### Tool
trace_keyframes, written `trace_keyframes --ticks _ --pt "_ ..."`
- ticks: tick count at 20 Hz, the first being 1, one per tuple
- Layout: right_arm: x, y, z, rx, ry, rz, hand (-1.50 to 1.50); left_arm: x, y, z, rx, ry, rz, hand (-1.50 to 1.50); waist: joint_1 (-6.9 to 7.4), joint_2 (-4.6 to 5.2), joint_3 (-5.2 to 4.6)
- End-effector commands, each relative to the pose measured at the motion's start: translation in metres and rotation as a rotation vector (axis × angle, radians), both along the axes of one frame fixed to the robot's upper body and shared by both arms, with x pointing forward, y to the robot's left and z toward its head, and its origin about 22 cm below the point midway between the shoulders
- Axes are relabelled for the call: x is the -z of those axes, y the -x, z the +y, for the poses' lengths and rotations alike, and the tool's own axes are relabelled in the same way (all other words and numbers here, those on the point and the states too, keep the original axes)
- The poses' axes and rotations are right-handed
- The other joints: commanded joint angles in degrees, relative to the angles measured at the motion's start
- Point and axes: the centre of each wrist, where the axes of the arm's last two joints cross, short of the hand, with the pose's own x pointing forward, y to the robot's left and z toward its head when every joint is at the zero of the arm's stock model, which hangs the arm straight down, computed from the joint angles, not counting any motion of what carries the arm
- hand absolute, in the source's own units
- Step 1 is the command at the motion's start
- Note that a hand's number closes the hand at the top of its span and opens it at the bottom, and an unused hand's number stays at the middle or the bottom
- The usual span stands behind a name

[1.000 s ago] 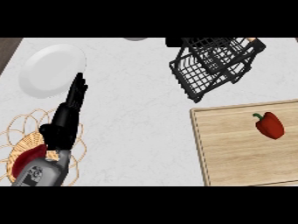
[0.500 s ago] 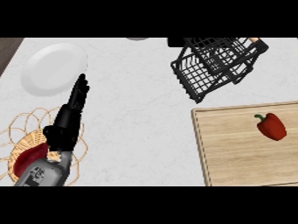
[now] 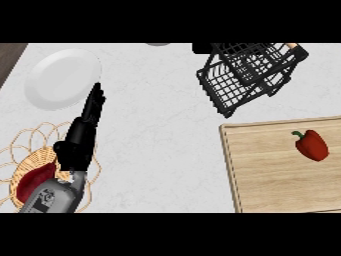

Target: Pick the bell pepper from the tray and place it in the tiered basket

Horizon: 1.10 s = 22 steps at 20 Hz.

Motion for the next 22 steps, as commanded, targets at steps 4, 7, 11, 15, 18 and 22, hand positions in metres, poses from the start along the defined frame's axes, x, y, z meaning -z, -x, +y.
trace_keyframes --ticks 4,7,11,15,18,22 --pt "0.002 -0.004 0.002 -0.097 0.086 0.029 -1.50 -0.011 -0.008 0.004 0.023 -0.011 -0.010 0.00 1.34 0.36 -0.02" --pt "0.014 -0.001 0.009 -0.109 0.133 0.013 -1.50 -0.003 -0.006 -0.005 0.014 -0.021 -0.018 0.00 0.60 0.31 0.01" --pt "0.024 -0.002 0.011 -0.153 0.167 -0.004 -1.50 -0.005 0.001 -0.008 0.023 -0.001 -0.009 0.00 0.88 -0.08 -0.05" --pt "0.048 -0.002 0.017 -0.242 0.156 -0.083 -1.50 0.004 0.000 0.003 0.006 -0.012 0.002 0.00 0.53 0.03 -0.08" --pt "0.067 -0.011 -0.002 -0.263 0.163 -0.135 -1.50 -0.014 -0.012 0.001 0.000 -0.009 0.011 0.00 -0.07 0.00 -0.11" --pt "0.104 -0.027 -0.053 -0.214 0.206 -0.167 -1.50 -0.001 0.005 0.000 0.005 0.010 0.026 0.00 0.26 -0.30 -0.41"
